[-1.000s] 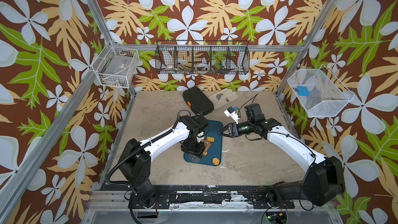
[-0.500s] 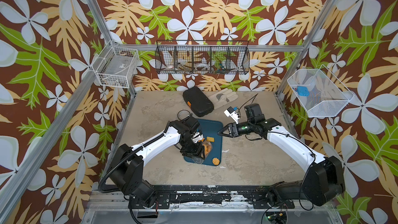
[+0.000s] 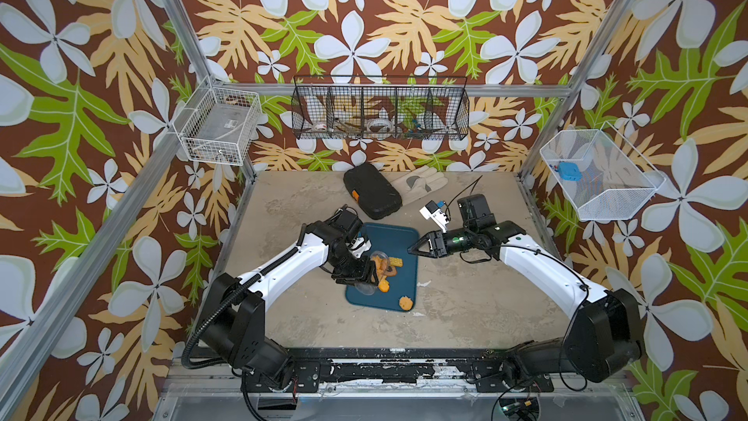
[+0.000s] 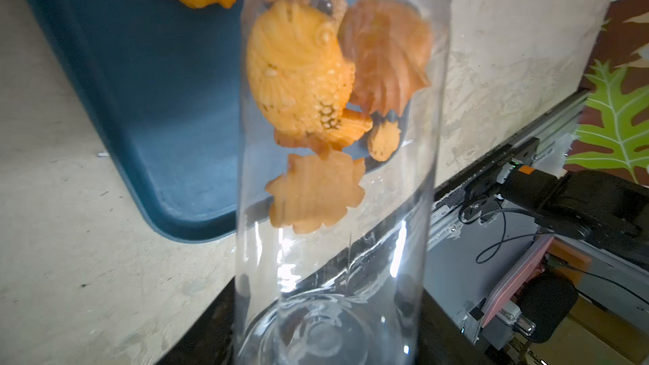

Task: Pour the cookies out of the jar
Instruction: Pour the cookies in the jar onto the tray.

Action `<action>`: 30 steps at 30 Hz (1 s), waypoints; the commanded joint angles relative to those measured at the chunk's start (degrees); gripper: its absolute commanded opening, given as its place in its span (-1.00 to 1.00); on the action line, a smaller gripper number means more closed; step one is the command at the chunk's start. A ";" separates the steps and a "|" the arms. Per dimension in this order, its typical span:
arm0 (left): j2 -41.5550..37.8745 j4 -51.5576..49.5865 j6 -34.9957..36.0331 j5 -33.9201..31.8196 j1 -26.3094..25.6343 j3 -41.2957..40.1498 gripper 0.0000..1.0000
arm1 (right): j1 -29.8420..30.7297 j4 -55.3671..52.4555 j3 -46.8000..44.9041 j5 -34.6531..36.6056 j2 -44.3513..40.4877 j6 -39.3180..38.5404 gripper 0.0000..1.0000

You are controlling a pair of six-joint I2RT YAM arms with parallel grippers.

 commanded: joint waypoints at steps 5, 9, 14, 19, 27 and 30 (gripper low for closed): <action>0.90 -0.89 2.31 -5.61 -1.17 0.10 0.09 | 0.10 0.26 0.99 -0.61 1.12 -0.87 0.09; 1.72 -0.41 3.00 -7.14 -2.34 1.26 0.10 | 0.06 0.07 1.65 -0.44 1.71 -1.28 0.09; 1.45 -0.99 3.45 -9.11 -2.32 3.57 0.10 | 0.05 0.85 1.71 -0.45 2.50 -0.65 0.10; 3.13 0.05 4.19 -8.36 -2.18 3.70 0.11 | 0.11 0.39 3.30 -0.37 4.15 -0.90 0.10; 5.73 -1.01 5.24 -8.27 -5.55 4.89 0.14 | 0.17 -1.05 4.74 0.11 4.93 -1.30 0.09; 6.00 -4.56 6.06 -9.81 -4.52 7.85 0.12 | 0.18 -1.01 4.27 0.16 4.63 -1.34 0.09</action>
